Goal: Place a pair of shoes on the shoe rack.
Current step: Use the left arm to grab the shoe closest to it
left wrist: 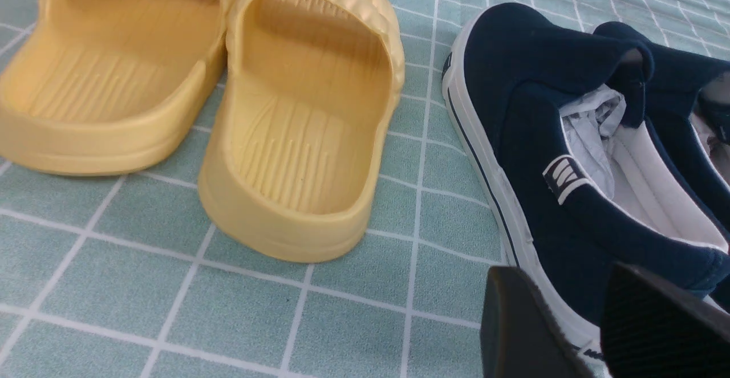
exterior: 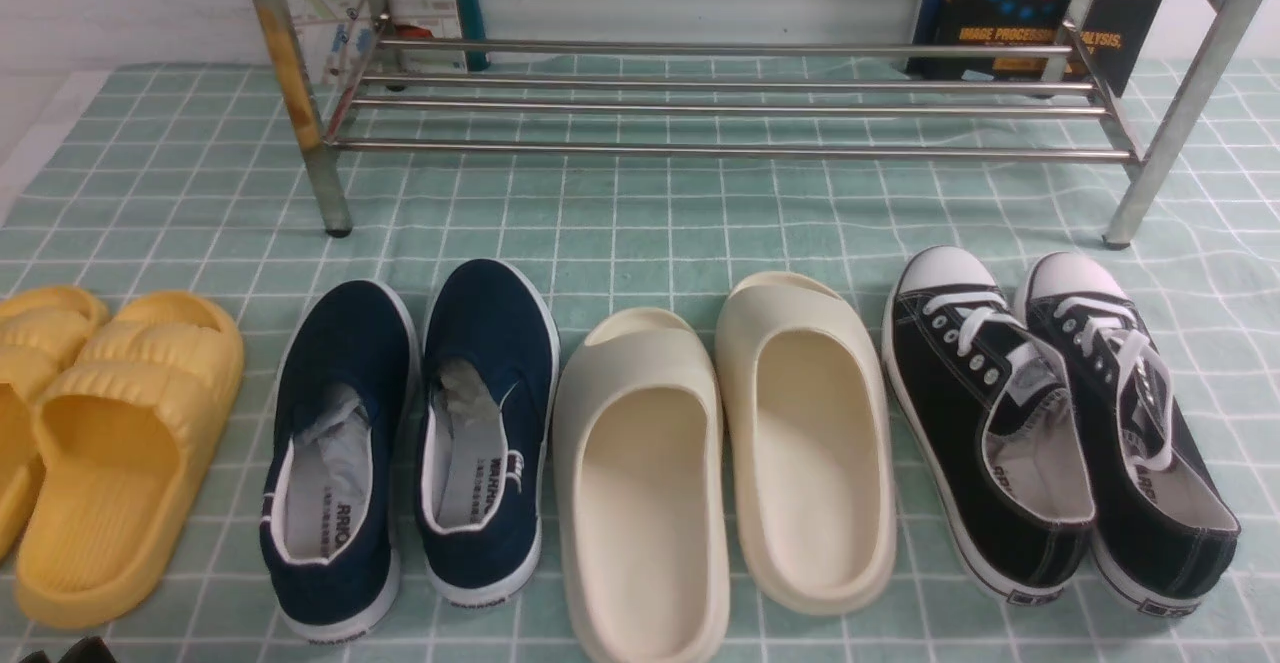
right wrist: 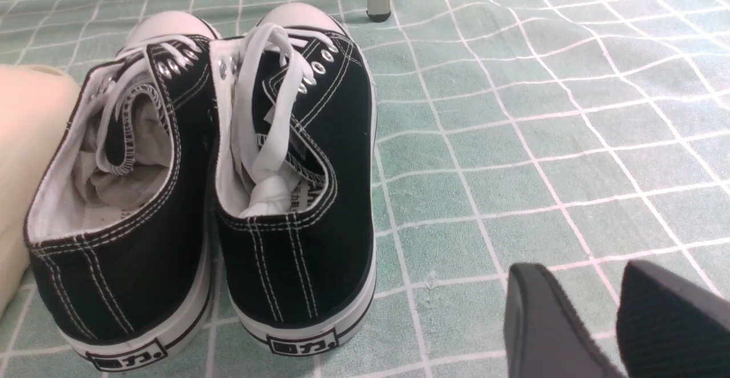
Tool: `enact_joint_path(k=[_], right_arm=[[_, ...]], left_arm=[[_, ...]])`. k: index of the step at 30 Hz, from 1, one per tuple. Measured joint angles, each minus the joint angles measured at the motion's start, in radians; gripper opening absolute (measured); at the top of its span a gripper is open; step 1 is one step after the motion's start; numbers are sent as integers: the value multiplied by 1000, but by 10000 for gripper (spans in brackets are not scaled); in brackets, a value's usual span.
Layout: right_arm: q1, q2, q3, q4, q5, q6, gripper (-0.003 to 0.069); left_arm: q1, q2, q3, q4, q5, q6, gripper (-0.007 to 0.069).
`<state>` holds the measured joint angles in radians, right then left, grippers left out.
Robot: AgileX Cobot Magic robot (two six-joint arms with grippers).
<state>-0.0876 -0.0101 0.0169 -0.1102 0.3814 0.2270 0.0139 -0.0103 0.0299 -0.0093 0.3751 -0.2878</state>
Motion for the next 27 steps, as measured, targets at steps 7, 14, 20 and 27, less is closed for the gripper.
enact_joint_path(k=[7, 14, 20, 27], right_arm=[[0, 0, 0, 0, 0, 0, 239], [0, 0, 0, 0, 0, 0, 239], [0, 0, 0, 0, 0, 0, 239], [0, 0, 0, 0, 0, 0, 239]], left_arm=[[0, 0, 0, -10, -5, 0, 239], [0, 0, 0, -23, -7, -1, 239], [0, 0, 0, -113, -11, -3, 239], [0, 0, 0, -282, -20, -5, 239]])
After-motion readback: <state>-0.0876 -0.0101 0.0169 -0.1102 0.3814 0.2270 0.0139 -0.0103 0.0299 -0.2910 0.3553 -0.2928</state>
